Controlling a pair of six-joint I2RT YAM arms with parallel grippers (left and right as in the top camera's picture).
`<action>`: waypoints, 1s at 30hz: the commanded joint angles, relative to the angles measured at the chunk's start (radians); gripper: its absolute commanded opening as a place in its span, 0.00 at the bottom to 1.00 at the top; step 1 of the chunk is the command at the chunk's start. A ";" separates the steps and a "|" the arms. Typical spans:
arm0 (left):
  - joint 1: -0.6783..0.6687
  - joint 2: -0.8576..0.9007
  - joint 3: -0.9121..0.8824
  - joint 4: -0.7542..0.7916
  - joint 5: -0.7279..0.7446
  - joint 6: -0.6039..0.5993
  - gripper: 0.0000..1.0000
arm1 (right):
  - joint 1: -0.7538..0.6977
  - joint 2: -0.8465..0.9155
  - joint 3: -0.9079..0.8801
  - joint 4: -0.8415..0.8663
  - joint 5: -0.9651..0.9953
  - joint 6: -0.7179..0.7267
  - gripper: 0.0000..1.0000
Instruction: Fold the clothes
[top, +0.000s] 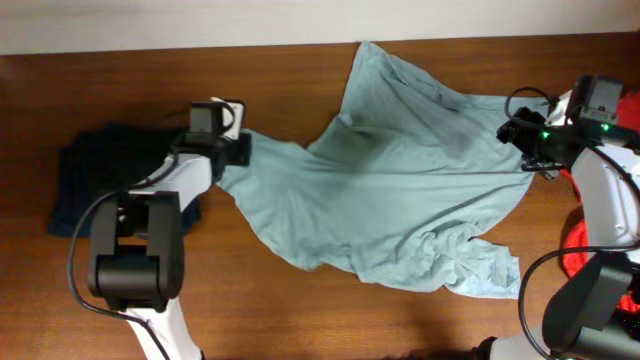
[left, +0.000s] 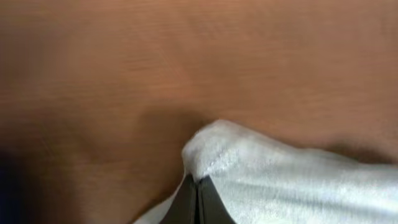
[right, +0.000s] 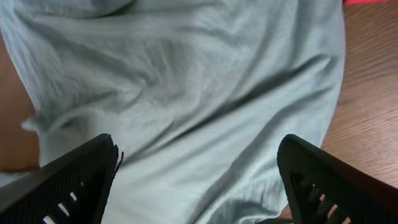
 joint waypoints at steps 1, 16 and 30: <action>0.076 0.039 0.005 0.158 -0.046 -0.079 0.01 | 0.033 -0.016 0.004 -0.001 0.002 -0.005 0.83; 0.197 0.430 0.728 -0.142 0.019 -0.124 0.06 | 0.169 -0.016 0.004 -0.066 0.001 -0.202 0.84; 0.189 0.391 1.442 -1.003 0.208 -0.048 0.49 | 0.187 0.076 -0.002 -0.136 -0.011 -0.239 0.89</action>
